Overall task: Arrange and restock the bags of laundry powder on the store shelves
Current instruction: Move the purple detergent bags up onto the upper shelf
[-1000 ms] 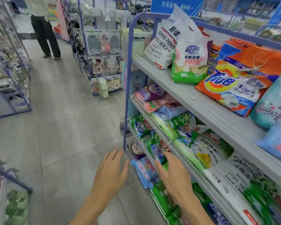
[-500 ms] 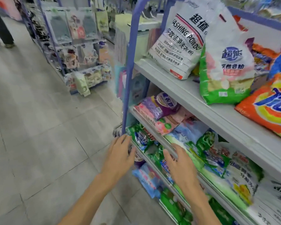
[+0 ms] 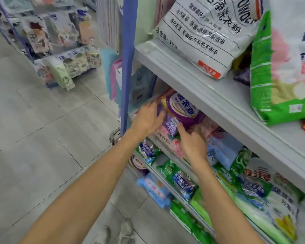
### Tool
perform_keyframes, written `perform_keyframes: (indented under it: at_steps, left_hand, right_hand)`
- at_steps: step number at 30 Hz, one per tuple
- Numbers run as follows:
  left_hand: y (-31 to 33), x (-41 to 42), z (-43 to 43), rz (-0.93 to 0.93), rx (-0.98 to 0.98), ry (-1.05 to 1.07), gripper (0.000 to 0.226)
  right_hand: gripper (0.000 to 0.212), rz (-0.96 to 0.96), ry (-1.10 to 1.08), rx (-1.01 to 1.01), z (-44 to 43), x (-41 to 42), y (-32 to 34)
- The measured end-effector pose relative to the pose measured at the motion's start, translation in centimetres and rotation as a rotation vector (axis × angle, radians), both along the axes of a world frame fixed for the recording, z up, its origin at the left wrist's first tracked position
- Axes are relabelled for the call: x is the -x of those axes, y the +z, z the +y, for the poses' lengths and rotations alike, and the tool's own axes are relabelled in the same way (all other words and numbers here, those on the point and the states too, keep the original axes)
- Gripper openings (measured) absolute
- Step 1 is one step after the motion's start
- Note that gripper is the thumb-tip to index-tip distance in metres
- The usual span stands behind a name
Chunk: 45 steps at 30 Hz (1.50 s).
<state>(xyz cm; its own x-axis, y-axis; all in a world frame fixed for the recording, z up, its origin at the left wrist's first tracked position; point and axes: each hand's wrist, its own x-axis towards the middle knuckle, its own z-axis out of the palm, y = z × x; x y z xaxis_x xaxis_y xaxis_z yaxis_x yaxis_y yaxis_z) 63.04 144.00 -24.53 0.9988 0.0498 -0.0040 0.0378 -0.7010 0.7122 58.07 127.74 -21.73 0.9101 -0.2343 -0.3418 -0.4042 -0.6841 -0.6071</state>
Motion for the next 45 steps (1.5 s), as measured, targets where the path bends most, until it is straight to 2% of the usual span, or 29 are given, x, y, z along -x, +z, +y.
perform_keyframes:
  at_steps: [3,6,9,13,16,18,22,28,30,33,36,40,45]
  left_hand:
    - [-1.2,-3.2,0.0,0.077,0.078,-0.094,0.064]
    - [-1.8,-4.5,0.2,0.093,0.184,-0.075,0.072]
    - [-1.2,-4.8,0.3,0.112,0.257,-0.052,0.054]
    - [1.3,-2.2,1.2,0.171,0.348,-0.046,0.032]
    - [2.1,1.9,2.4,0.228,0.552,0.029,0.03]
    - [2.6,5.2,2.9,0.248,0.65,0.036,0.04]
    - [4.6,11.2,4.0,0.335,0.871,0.033,0.068]
    - [9.3,19.3,3.8,0.319,0.945,-0.18,0.05]
    - [10.5,21.7,3.1,0.331,0.936,-0.28,0.058]
    - [12.5,24.5,1.4,0.354,0.92,-0.419,0.07]
    - [14.3,26.8,-1.7,0.424,0.913,-0.528,0.075]
    - [15.7,30.2,-8.1,0.552,0.919,-0.593,0.068]
    - [16.4,35.0,-18.4,0.614,0.864,-0.731,0.048]
  right_hand:
    - [0.084,0.078,-0.093,-0.075,1.7,-2.1,0.4]
    - [0.088,0.132,-0.144,-0.177,3.4,-3.6,0.5]
    - [0.081,0.121,-0.236,-0.27,4.3,-3.2,0.6]
    - [0.072,0.01,-0.431,-0.574,3.9,-1.3,1.6]
    - [0.09,0.033,-0.431,-0.728,3.2,1.2,2.0]
    - [0.103,0.005,-0.445,-0.832,2.5,3.3,2.3]
    - [0.065,-0.087,-0.319,-0.934,2.1,9.2,3.9]
    - [0.06,-0.176,-0.396,-1.107,1.5,19.3,6.8]
    - [0.056,-0.213,-0.44,-1.122,1.1,22.5,7.7]
    - [0.052,-0.3,-0.479,-1.025,-0.3,26.9,9.4]
    - [0.059,-0.434,-0.522,-0.916,-2.9,31.6,11.5]
    - [0.063,-0.59,-0.537,-0.797,-7.5,37.9,14.0]
    - [0.061,-0.728,-0.707,-0.717,-14.6,45.1,14.3]
